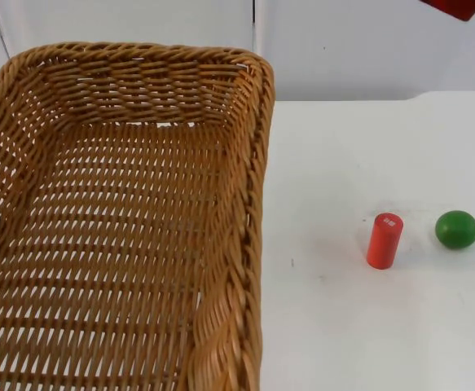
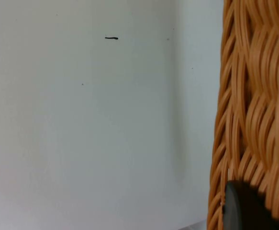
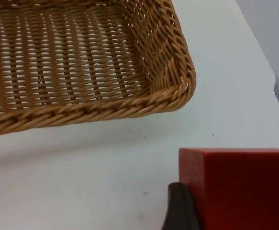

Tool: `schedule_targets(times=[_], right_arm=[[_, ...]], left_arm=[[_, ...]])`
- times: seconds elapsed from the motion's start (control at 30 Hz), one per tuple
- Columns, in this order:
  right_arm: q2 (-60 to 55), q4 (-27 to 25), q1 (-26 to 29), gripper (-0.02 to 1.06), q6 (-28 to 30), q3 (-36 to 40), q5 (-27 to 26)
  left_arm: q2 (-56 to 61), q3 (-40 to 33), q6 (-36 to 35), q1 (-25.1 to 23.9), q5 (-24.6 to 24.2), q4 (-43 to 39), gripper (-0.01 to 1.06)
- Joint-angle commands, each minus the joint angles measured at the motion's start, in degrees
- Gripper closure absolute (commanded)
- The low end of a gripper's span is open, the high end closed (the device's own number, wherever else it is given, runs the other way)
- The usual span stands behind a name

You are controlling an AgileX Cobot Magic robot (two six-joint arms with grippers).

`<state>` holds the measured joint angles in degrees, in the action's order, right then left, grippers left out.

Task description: Pick up the basket with the left hand and place the object to the left of the red cylinder into the basket with the right hand.

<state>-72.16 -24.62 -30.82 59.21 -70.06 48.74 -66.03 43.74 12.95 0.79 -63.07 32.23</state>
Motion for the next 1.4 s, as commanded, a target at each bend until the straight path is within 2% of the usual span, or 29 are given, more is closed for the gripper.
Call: schedule_targets(times=[0.0, 0.57, 0.77, 0.87, 1.1, 1.23, 1.37], right_arm=[[0.67, -1.55, -0.28, 1.05, -0.26, -0.16, -0.13], [0.45, -2.57, -1.61, 1.05, -6.62, -0.16, -2.1], [-0.86, -2.57, -7.57, 1.05, -7.9, -0.16, -6.53], [-4.55, -2.54, -11.41, 1.05, -9.88, -0.16, -9.45], [-10.56, -2.54, -17.41, 1.05, -9.99, -0.44, -14.32], [-14.39, -2.54, -19.86, 1.05, -10.8, -3.36, -14.17], [-20.45, -2.54, -21.23, 1.05, -14.58, -8.95, -13.52]], left_arm=[[0.71, -0.09, 0.11, 0.22, 0.5, 1.45, 1.05], [0.71, -0.09, 0.26, 0.22, 0.5, 1.45, 1.05], [0.71, -0.09, 0.26, 0.22, 0.5, 1.45, 1.05], [0.71, -0.09, 0.25, 0.22, 0.4, 1.45, 1.05], [0.71, -0.09, 0.25, 0.22, 0.4, 1.45, 1.05], [0.71, -0.09, 0.25, 0.22, 0.4, 1.45, 1.05], [0.71, -0.09, 0.25, 0.22, 0.4, 1.45, 1.05]])
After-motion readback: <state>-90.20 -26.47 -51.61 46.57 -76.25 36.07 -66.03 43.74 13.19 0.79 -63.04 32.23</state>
